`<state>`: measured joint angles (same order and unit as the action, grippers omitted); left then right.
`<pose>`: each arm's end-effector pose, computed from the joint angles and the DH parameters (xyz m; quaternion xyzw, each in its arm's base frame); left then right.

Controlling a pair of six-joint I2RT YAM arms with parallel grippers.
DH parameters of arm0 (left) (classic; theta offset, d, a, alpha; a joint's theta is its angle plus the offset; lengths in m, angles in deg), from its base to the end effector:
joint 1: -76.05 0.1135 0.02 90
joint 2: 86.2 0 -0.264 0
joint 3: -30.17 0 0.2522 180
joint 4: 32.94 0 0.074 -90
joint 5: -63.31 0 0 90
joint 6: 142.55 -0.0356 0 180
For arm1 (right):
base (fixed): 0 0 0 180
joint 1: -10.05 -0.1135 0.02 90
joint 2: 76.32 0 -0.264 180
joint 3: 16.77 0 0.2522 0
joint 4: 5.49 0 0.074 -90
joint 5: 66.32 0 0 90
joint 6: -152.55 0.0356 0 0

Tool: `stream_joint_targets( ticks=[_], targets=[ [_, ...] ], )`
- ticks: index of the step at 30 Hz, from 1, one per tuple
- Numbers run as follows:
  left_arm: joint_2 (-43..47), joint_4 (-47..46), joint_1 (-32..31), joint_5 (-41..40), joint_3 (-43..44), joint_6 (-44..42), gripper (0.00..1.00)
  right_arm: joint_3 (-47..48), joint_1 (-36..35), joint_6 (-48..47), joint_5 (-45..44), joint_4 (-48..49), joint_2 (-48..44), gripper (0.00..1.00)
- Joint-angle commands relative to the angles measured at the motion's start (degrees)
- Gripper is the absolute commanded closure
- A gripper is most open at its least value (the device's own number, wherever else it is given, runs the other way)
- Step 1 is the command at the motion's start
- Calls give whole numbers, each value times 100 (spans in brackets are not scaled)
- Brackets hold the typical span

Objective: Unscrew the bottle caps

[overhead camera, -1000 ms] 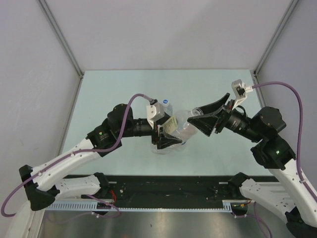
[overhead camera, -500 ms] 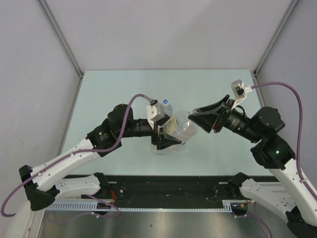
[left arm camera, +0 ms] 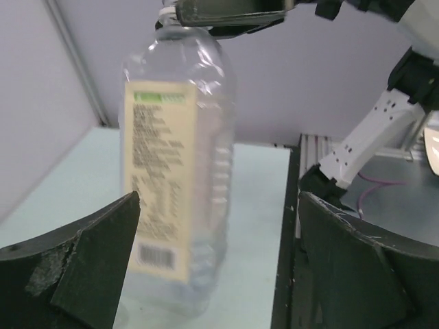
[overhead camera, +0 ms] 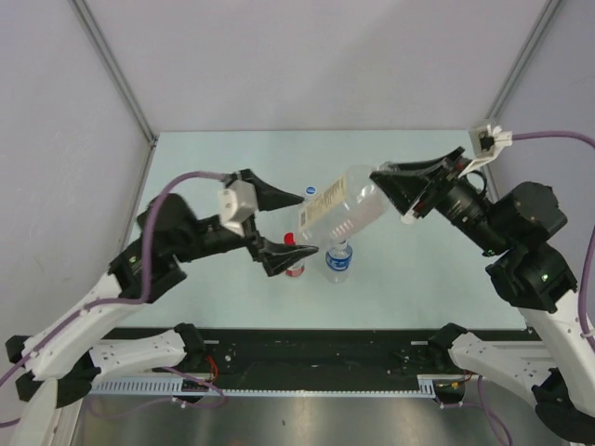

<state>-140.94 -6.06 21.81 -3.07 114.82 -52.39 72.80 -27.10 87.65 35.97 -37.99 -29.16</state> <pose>0.1010 -0.1647 0.4605 0.4385 0.5325 -0.4499 0.5673 0.1021 0.0869 0.4959 -0.1486 0.6276 0.4524 0.6160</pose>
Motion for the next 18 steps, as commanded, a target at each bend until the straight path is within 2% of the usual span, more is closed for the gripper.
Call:
stream_joint_targets(
  ticks=[1, 3, 4, 6, 7, 10, 13, 18],
  targets=[
    [894, 252, 1, -733, 364, -394, 0, 1292, 23, -497, -1672, 178, 582, 100],
    [1227, 16, -8, -945, 102, -386, 0, 1750, 23, -908, -2220, 134, 925, 100],
    [1525, -72, 1, -1155, -4, -377, 0, 2136, 32, -1067, -2866, 30, 1092, 100],
    [1773, -152, 1, -1438, -232, -281, 0, 2455, 49, -1410, -3520, -15, 1637, 100],
    [1922, -126, -8, -1561, -277, -245, 0, 2578, 67, -1673, -4063, 11, 1822, 100],
    [2107, 58, -8, -1992, -488, -157, 0, 2474, 374, -1904, -4664, 247, 2271, 100],
    [2222, 85, -8, -2221, -804, -78, 0, 2237, 988, -1825, -4780, 327, 2579, 100],
    [2503, -47, -8, -2756, -1358, -60, 0, 1588, 2069, -1271, -4438, 502, 2886, 100]
  ],
)
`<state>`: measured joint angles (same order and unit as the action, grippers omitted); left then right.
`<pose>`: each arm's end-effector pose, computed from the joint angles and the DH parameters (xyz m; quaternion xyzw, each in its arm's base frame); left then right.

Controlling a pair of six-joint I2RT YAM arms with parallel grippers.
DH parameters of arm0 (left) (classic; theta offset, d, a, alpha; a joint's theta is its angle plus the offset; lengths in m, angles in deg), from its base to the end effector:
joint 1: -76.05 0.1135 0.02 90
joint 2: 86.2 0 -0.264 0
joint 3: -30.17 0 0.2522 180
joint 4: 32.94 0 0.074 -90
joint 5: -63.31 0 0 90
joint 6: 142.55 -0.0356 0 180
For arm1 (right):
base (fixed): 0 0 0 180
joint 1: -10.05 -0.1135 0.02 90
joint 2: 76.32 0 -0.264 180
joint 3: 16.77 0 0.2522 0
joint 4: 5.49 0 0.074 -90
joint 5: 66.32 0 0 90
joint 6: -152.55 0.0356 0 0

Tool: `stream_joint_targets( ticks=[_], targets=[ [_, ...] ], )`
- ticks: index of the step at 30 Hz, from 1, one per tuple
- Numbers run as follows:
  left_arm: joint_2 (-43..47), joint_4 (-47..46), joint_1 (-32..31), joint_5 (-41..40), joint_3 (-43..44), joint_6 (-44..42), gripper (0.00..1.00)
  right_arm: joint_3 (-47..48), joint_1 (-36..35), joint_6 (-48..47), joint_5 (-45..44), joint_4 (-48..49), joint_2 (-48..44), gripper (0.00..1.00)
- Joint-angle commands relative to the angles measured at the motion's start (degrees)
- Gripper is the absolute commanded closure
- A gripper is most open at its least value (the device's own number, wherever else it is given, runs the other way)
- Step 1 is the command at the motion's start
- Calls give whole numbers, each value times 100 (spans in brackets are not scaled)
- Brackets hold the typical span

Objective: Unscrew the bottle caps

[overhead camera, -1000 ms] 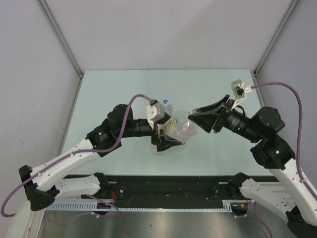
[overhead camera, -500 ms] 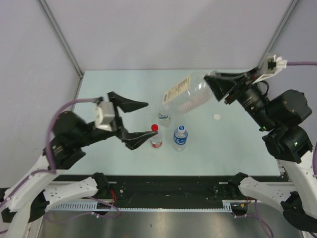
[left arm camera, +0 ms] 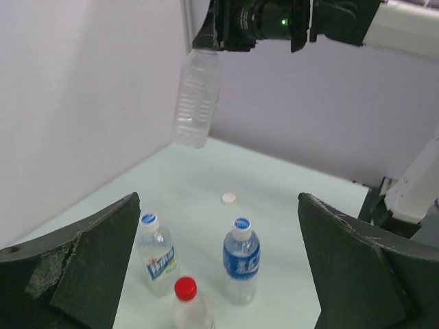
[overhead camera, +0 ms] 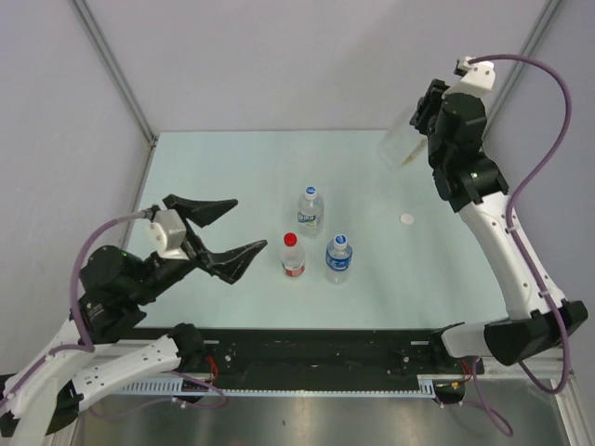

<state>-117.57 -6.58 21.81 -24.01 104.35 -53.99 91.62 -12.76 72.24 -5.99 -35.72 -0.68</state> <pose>0.0481 -0.0697 0.4533 0.2961 0.5205 -0.3686 0.7110 0.2571 0.0890 0.5103 0.1074 0.6851 0.0255 0.7200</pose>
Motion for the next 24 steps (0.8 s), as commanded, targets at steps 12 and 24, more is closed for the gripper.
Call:
stream_joint_targets(
  ticks=[12, 24],
  targets=[
    [202, -100, 1, -839, -918, 275, 0, -779, 1244, 191, -223, 794, 1066, 100],
    [70, -30, -8, -1576, -1199, 284, 0, -1061, 1252, 33, -390, 1357, 1910, 100]
  ],
)
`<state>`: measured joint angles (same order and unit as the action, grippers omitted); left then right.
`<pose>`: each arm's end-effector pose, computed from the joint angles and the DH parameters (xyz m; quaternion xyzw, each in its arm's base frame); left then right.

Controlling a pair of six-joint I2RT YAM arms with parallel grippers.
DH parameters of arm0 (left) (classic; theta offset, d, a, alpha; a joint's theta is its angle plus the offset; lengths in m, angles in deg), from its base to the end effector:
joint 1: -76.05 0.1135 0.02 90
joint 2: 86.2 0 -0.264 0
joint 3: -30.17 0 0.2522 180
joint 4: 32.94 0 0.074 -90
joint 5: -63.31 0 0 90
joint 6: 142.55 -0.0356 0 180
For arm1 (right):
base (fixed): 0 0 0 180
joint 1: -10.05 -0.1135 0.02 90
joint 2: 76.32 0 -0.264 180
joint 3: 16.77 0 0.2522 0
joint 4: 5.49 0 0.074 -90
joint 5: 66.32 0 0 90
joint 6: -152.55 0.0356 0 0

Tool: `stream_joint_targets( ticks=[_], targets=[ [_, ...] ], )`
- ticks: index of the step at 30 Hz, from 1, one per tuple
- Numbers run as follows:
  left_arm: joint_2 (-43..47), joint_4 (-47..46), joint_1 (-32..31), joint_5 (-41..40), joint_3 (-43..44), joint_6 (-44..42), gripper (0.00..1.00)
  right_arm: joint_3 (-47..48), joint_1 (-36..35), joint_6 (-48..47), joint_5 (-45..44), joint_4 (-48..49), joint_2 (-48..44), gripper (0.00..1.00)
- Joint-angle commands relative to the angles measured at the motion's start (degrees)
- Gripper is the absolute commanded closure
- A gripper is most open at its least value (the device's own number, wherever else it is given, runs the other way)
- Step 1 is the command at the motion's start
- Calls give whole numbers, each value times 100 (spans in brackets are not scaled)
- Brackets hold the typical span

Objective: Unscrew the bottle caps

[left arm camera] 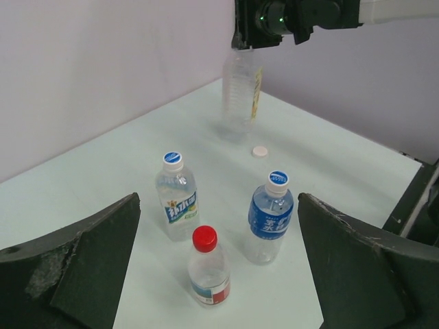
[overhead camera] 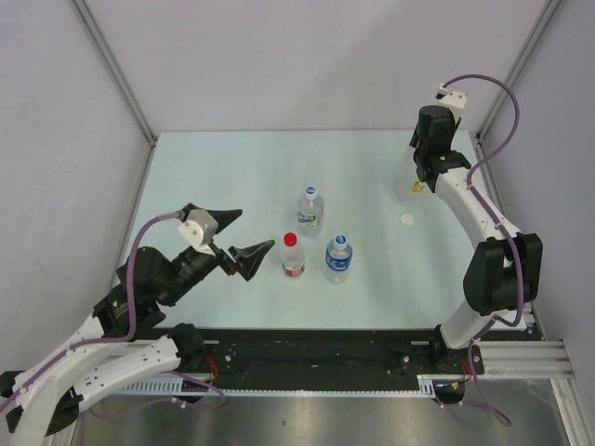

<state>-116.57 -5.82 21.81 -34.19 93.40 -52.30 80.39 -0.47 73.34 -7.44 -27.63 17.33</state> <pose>0.0697 -0.0888 0.3947 0.2606 0.6185 -0.2998 0.6780 0.3844 0.0527 0.3590 0.1583 0.7821 -0.1102 0.5925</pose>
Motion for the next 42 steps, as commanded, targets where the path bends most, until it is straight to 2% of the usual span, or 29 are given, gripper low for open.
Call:
stream_joint_targets(
  ticks=[1, 10, 23, 24, 25, 27, 31, 36, 42],
  targets=[
    [-30, -115, -8, -620, -131, 107, 0, 54, 24, -94, -263, 566, 145, 100],
    [-127, -308, -8, -603, -315, 151, 0, -112, 147, 99, -193, 610, 532, 100],
    [-162, -537, -8, -585, -482, 177, 0, -447, 86, 134, -211, 759, 497, 99],
    [-162, -528, -8, -585, -482, 194, 0, -447, 77, 152, -202, 742, 488, 95],
    [-171, -537, 1, -585, -482, 212, 0, -447, 77, 178, -193, 724, 471, 83],
    [-171, -511, 1, -568, -474, 238, 0, -456, 59, 222, -132, 663, 400, 67],
    [-162, -458, -8, -524, -447, 309, 0, -456, 33, 257, -97, 584, 269, 48],
    [-118, -414, -8, -497, -447, 379, 0, -456, 7, 275, -96, 487, 137, 36],
    [-92, -352, -8, -480, -439, 449, 0, -456, -2, 301, -62, 355, -30, 31]
  ],
)
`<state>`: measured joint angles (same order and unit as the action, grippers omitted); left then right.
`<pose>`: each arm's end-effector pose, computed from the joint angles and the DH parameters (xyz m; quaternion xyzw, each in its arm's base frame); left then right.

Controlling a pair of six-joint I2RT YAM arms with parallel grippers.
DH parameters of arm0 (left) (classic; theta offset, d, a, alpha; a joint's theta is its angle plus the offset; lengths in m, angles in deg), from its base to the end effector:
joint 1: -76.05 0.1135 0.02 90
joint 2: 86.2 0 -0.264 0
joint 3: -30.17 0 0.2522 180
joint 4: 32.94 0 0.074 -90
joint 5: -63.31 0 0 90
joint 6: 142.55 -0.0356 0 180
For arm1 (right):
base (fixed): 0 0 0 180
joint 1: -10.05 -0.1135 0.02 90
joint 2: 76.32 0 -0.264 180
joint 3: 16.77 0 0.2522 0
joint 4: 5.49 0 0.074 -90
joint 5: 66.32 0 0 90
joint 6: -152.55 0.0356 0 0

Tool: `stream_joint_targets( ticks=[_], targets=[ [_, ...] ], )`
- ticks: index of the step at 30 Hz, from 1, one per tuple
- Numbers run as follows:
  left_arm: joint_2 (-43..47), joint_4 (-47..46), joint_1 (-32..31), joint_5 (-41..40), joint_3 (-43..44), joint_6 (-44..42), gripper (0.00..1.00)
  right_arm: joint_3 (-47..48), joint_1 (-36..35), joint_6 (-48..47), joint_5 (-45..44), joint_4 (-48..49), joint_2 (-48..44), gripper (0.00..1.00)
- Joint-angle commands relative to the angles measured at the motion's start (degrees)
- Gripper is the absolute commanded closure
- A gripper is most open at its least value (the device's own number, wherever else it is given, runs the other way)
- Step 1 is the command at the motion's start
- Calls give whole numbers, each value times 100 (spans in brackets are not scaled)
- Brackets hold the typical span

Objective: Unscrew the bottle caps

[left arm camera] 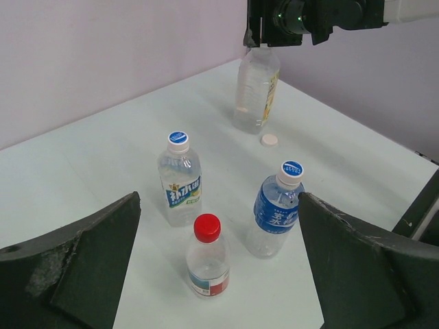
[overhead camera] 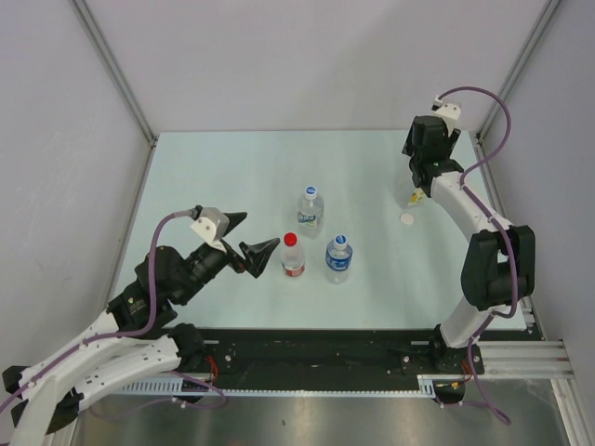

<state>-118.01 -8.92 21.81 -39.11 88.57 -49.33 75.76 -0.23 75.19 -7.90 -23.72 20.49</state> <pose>0.0821 -0.1009 0.3704 0.2253 0.6537 -0.2798 0.6660 0.3961 0.0529 0.3169 0.1676 0.7969 -0.1156 0.5688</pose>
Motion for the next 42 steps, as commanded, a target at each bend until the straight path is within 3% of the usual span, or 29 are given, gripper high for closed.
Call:
stream_joint_targets(
  ticks=[1, 8, 12, 14, 19, 24, 28, 42],
  targets=[
    [52, -42, -8, 12, 53, 144, 0, 8, -35, 133, -24, -54, -374, 30],
    [35, 2, -8, -5, 123, 152, 0, 16, -254, 247, -112, -168, -953, 28],
    [0, 125, -8, -58, 194, 47, 0, 25, -614, 300, -139, -344, -1900, 25],
    [17, 64, 1, -172, 168, 47, 0, 25, -764, 396, 351, -545, -2262, 25],
    [-35, -86, 1, -339, 89, 292, 0, -228, -2168, 168, 1521, -1116, -3079, 28],
    [-185, -147, -8, -436, 27, 688, 0, -835, -3461, 308, 1576, -1311, -3511, 27],
    [-334, -77, -8, -392, 18, 951, 0, -1301, -4392, 335, 1014, -1478, -3652, 26],
    [-405, 152, -8, -234, 18, 1163, 0, -2365, -4772, 801, 916, -1267, -3846, 29]
  ],
)
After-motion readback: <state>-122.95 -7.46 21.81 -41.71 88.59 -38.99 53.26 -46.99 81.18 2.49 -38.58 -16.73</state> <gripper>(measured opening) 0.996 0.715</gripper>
